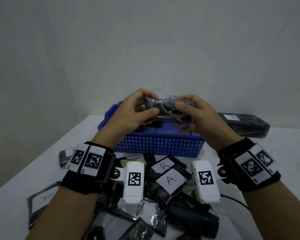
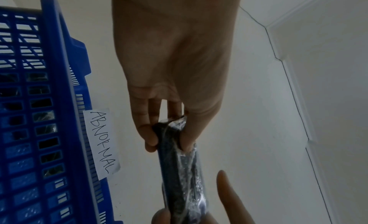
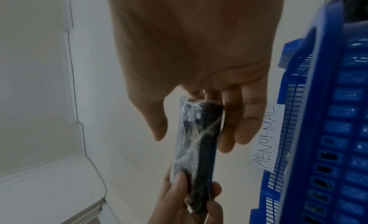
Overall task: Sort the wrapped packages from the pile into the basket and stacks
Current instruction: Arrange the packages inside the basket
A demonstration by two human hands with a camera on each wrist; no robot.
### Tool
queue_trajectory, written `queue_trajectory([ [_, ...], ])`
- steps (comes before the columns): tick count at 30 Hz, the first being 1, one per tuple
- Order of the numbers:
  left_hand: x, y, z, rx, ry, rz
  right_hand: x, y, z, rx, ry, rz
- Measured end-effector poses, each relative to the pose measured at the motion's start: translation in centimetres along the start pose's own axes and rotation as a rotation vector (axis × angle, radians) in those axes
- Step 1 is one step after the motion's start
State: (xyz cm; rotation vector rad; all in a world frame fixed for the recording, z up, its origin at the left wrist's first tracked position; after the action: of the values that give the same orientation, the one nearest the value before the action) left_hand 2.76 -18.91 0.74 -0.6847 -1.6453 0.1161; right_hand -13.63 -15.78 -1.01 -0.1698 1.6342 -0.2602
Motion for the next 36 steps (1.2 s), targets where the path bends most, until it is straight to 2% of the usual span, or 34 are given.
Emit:
queue_trajectory([
  [3,0.2,0.0,0.2,-0.012,-0.036,0.02,0.6,0.2,0.6,-0.053,0.018,0.035],
  [8,0.1,-0.3,-0.1,0.019,-0.038,0.028,-0.6,-0.1,-0.2,0.073,0.123,-0.193],
  [12,0.0,-0.2,-0.1,0.025,-0.021,0.044,-1.3,0.0,-0.1,0.066,0.166,-0.269],
  [18,0.6,-0.2,0.4,0.041,-0.001,0.067,-0.5,-0.3,0.1,-0.006,0.031,-0.15],
  [25,1.0,-0.1,-0.3,0.025,0.06,0.129,-2.5,0.4,-0.1,0.057,0.113,-0.317],
  [27,0.7,-0.1,-0.4,0.022,0.068,0.1,-2.8,0.4,-0.3,0.049,0.096,-0.317],
  [31,-0.4,0.0,0.4,-0.039,0.138,-0.059,-2.8,0.5,-0.4,-0.002,0.142,-0.327],
  [36,0.5,0.2,-0.1,-0.01,0.061,-0.002,-1.7,0.2,0.4,-0.073,0.103,-0.234],
])
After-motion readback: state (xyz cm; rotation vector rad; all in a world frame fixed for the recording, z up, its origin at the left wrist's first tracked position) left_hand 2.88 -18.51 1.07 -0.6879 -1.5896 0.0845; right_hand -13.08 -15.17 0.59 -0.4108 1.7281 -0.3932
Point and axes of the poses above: each hand's wrist, its own y-axis away from the middle knuckle, its own z-axis out of the palm, x = y × z, the point moved 10 cm from there along -y, towards the middle knuckle, and after that the axes turned 2 degrees about x, right-handed, at the moved point
